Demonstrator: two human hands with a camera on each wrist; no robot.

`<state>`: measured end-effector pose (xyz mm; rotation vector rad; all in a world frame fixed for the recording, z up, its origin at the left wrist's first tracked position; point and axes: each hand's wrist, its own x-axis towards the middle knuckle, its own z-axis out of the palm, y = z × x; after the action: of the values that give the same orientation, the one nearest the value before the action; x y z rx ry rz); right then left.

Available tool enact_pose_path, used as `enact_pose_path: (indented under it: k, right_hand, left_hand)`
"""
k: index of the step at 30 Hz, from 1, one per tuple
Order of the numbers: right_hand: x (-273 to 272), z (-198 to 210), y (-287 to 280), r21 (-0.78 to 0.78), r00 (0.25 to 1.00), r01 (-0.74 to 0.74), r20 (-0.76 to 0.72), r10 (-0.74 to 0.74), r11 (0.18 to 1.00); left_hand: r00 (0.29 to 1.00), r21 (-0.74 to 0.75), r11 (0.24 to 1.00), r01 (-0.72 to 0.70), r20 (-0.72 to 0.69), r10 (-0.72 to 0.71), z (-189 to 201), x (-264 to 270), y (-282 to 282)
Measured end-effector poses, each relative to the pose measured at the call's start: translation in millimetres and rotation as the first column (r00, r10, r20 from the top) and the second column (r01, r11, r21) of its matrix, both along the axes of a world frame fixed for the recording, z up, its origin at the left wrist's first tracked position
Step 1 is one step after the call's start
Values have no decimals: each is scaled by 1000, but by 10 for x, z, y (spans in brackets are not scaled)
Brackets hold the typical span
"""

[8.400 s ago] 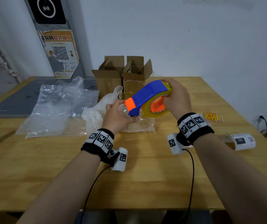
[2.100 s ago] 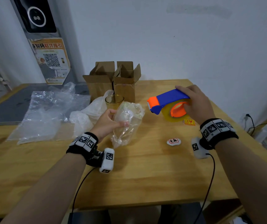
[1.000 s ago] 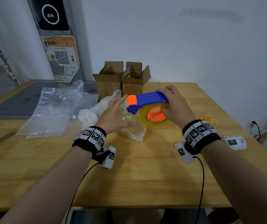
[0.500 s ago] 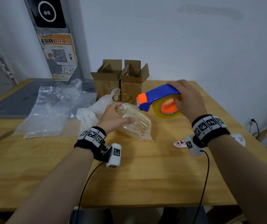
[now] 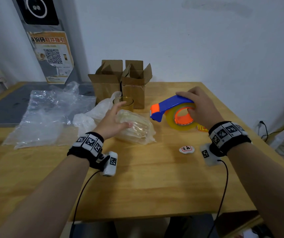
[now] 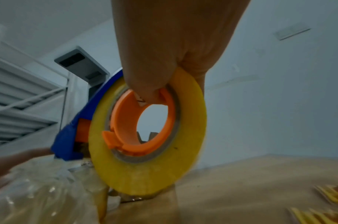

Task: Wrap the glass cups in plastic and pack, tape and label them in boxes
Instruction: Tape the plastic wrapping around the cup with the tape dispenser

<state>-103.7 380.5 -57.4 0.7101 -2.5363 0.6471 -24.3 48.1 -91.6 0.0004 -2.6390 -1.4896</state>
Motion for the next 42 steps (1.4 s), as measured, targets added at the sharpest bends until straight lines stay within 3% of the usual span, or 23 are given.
enact_pose_path:
  k: [5,10,16,31,39,42]
  right_hand:
    - [32,227,-245,126,998,-17,59,9,992]
    - [76,561,-469,320,980,74,152,-128,944]
    - [141,774,-607,465,968,118,144,-206,877]
    - [274,734,-535,387,964,28,235,-128,922]
    - [438,601,-472,305,997,48,-80,-25,951]
    - [532,558,-396,296,993,-9,-113,45,955]
  left_hand:
    - [994,-179,978,104,62,-94,3,71,77]
    - [989,-140,982,126,94,-114,-50,111,95]
    - [992,-137,984,111,75,-101,-43,179,135]
    - [994,-45,997,57,93,-53,-128,187,60]
    - [998,-43,999,-16,63,19,-101,161,161]
    - [997,-273,959,-76,4,80,-76,180,316]
